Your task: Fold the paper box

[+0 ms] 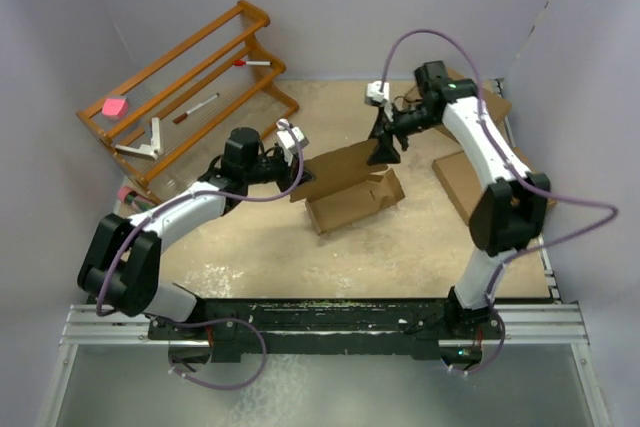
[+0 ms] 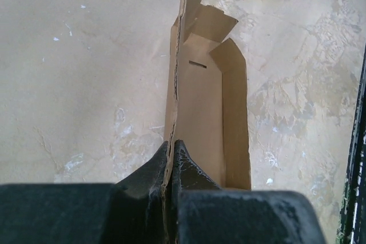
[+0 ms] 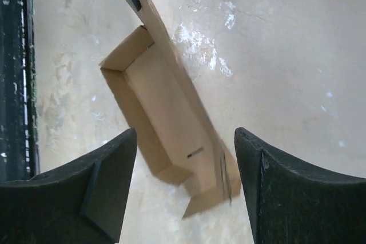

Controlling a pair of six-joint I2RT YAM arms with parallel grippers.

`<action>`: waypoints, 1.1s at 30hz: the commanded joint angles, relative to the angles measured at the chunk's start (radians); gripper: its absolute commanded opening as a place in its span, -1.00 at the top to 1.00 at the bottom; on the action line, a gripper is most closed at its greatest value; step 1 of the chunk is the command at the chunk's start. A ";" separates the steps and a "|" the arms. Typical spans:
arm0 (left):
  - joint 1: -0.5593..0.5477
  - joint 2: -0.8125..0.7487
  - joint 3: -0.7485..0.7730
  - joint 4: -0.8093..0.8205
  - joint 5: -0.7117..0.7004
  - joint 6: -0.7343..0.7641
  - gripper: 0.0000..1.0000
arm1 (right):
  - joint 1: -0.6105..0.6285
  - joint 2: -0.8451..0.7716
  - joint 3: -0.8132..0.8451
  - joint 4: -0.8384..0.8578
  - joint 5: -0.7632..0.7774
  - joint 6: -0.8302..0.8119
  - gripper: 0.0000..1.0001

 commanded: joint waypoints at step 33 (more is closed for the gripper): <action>-0.058 -0.225 -0.129 0.056 -0.175 -0.016 0.92 | -0.121 -0.228 -0.794 1.112 0.323 0.851 -0.12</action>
